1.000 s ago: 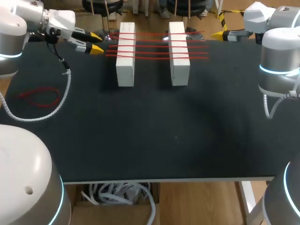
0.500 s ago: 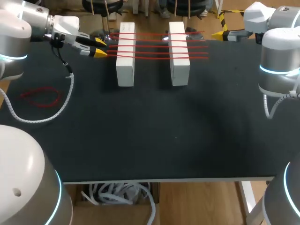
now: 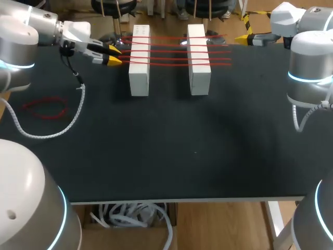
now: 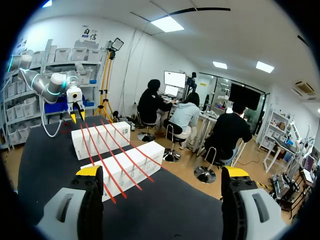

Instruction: Grab the tape and strap the tape.

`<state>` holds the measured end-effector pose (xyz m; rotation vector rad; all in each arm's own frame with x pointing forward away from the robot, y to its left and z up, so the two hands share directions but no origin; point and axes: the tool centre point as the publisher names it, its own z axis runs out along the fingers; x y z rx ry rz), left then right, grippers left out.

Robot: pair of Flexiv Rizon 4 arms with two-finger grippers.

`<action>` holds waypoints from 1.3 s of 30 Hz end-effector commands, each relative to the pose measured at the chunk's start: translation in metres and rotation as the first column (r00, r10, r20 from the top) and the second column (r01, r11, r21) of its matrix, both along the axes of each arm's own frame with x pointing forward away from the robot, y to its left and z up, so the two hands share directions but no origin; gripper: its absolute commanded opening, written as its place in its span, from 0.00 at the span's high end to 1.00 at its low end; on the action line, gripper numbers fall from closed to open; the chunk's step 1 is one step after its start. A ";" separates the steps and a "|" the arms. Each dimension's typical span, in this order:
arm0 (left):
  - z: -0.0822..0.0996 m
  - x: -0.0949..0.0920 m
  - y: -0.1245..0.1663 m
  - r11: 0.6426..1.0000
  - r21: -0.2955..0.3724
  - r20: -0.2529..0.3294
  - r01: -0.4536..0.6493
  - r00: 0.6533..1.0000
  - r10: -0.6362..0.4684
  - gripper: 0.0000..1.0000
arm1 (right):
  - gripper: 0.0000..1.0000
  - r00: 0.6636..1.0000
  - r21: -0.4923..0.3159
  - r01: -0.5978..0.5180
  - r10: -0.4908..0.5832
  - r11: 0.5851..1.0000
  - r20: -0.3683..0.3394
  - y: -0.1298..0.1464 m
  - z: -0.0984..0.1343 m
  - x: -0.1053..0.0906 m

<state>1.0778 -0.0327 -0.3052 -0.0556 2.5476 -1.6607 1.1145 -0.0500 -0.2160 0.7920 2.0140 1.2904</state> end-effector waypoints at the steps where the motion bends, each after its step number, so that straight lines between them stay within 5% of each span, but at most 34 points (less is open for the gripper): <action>1: -0.006 0.004 -0.001 1.000 -0.011 -0.001 0.009 1.000 -0.009 0.75 | 0.00 1.000 0.000 0.000 0.000 1.000 -0.001 0.000 0.000 0.000; 16: -0.012 0.001 -0.001 1.000 -0.022 -0.003 0.012 1.000 -0.012 0.86 | 0.00 1.000 0.000 0.000 0.000 1.000 -0.001 0.000 0.000 0.000; 39: -0.021 -0.002 0.000 0.999 -0.037 0.001 0.022 1.000 -0.022 0.90 | 0.00 1.000 0.000 0.000 0.000 1.000 -0.001 0.000 0.000 0.000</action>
